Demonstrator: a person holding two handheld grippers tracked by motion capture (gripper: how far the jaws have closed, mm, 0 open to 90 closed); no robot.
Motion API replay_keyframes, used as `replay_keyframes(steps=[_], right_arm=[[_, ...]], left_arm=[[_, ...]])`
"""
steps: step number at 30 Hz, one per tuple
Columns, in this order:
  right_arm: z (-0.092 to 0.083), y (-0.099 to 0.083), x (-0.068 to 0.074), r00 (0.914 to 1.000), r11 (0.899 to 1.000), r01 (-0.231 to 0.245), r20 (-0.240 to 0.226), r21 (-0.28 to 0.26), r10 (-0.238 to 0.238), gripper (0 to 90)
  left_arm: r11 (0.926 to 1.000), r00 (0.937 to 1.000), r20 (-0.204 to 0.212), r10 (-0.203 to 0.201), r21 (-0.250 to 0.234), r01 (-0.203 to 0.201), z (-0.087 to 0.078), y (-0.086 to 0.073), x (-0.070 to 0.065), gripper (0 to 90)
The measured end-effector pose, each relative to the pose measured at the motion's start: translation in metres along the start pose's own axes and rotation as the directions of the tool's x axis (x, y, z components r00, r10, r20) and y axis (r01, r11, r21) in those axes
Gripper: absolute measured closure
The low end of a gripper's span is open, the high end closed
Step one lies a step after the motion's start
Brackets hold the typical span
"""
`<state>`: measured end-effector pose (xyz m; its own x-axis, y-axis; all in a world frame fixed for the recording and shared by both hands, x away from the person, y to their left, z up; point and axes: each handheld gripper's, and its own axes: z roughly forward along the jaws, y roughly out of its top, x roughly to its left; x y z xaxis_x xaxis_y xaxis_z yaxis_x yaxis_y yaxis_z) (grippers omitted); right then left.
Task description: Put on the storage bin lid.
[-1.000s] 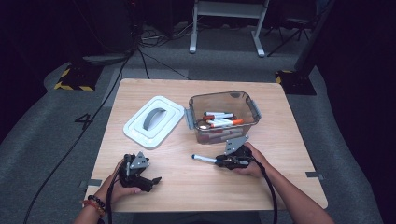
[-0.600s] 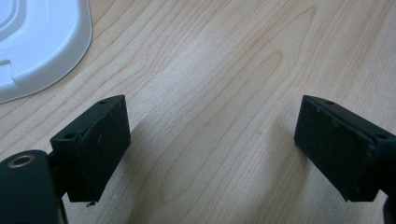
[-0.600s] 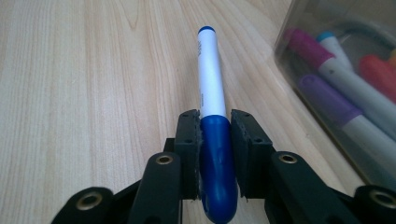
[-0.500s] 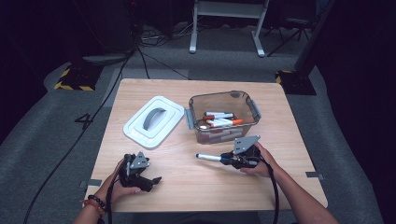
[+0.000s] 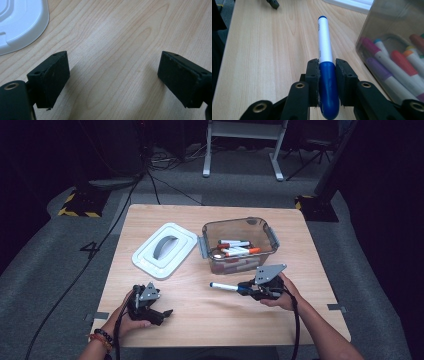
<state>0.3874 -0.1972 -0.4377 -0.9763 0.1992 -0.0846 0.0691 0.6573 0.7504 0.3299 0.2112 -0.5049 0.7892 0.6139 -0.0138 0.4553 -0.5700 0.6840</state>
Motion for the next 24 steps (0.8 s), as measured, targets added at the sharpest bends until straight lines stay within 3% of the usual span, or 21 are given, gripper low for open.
replay_keyframes(steps=[13, 24], right_arm=[[-0.051, 0.02, -0.003, 0.9968, 0.996, 0.041, 0.071, -0.078, -0.035, 74.0], [-0.098, 0.045, -0.049, 0.9864, 0.995, 0.019, 0.164, -0.1, -0.002, 74.0]], left_arm=[[1.0, 1.0, -0.001, -0.001, -0.001, 0.001, 0.0, 0.0, 0.0, 11.0], [1.0, 1.0, -0.003, -0.003, -0.001, 0.003, 0.0, 0.0, 0.0, 11.0]])
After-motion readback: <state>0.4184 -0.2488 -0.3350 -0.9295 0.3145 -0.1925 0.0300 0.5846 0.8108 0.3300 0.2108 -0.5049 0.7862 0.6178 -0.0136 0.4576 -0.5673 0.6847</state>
